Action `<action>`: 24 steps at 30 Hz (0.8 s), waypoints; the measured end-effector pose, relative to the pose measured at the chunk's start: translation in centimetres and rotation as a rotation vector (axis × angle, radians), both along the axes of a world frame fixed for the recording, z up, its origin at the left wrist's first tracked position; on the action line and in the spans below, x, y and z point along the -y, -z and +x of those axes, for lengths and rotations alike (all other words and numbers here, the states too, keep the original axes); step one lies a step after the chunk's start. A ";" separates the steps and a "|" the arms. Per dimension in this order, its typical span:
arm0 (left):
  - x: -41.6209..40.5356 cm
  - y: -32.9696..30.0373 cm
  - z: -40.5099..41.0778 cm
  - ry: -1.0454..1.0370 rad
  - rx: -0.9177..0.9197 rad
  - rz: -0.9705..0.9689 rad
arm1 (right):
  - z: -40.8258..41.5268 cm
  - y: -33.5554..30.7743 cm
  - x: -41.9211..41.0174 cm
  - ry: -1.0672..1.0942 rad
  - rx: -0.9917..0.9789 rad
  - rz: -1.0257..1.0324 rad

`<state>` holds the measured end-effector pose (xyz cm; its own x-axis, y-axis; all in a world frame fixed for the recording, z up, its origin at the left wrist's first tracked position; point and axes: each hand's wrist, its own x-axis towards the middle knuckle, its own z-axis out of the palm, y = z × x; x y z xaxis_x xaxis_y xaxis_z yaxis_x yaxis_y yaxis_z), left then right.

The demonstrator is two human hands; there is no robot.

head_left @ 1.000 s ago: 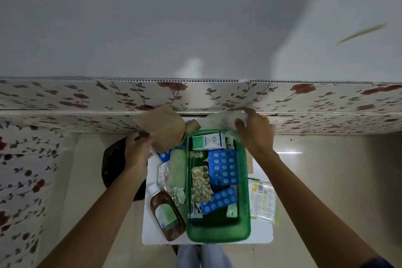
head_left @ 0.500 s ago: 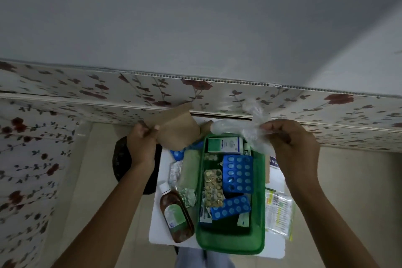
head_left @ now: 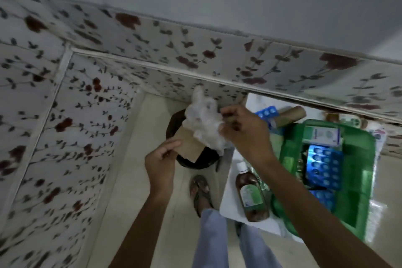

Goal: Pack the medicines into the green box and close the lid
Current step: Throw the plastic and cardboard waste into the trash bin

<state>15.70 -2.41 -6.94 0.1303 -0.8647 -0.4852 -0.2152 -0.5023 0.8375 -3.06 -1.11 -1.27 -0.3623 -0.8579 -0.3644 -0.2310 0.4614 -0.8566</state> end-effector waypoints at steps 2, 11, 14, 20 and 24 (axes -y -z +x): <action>0.2 0.9 1.3 0.056 0.048 0.009 | 2.7 2.3 1.7 -0.266 -0.152 0.087; 4.2 5.2 6.4 0.430 0.162 -0.115 | 9.0 11.9 6.4 -0.773 -0.591 0.404; 4.9 7.7 7.4 0.287 0.220 0.030 | 9.6 16.0 6.7 -0.638 -0.591 0.517; 4.6 14.1 9.3 0.164 0.060 0.263 | 10.6 26.8 6.6 -0.541 -0.493 0.700; 4.3 16.4 9.8 0.089 -0.038 0.324 | 11.2 31.4 7.1 -0.674 -0.425 0.809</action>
<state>25.47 -6.74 -23.34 0.0378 -0.6717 -0.7399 -0.2417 -0.7245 0.6455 8.16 -8.26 -32.70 -0.1422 -0.4938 -0.8578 -0.8427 0.5150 -0.1568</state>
